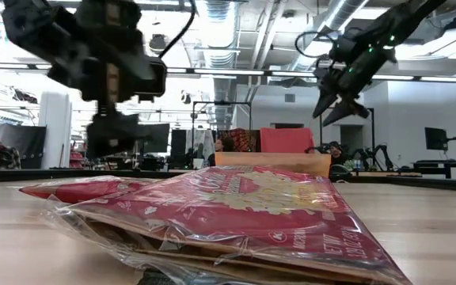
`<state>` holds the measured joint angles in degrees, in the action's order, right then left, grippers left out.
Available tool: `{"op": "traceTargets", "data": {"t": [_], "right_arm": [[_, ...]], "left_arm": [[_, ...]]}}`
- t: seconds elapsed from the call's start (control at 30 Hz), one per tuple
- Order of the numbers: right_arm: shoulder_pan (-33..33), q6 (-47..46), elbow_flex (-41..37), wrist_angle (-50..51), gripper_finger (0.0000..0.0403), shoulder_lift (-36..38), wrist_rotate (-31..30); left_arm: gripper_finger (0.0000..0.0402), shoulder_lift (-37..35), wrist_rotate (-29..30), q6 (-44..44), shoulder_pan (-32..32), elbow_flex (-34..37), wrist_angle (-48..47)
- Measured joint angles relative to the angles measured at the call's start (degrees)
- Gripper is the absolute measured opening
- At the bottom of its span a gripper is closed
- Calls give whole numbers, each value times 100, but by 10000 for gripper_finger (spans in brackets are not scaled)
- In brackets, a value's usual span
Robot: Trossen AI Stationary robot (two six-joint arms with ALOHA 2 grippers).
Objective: Sort popcorn bags into baskets
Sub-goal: Put the red popcorn bag into the orange bin
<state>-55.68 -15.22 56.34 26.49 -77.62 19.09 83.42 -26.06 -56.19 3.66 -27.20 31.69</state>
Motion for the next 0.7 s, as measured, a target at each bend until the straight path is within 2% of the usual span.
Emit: {"op": "traceTargets", "data": {"t": [0.13, 0.3, 0.37, 0.5, 0.7], "right_arm": [[328, 41, 0, 315, 194, 283, -14], [811, 79, -2, 397, 180, 336, -308], [939, 80, -4, 412, 175, 327, -389], [1265, 76, -4, 396, 164, 329, -807], [1539, 330, -4, 380, 146, 329, -1033]], "left_arm": [[279, 0, 266, 126, 783, -341, -958], [270, -154, 1438, 152, 1110, -391, -1110], [252, -177, 1680, 235, 1225, -386, -1509], [190, -170, 2209, -30, 1633, -376, -2269], [54, -168, 3295, -894, 2356, -378, -2044]]}}
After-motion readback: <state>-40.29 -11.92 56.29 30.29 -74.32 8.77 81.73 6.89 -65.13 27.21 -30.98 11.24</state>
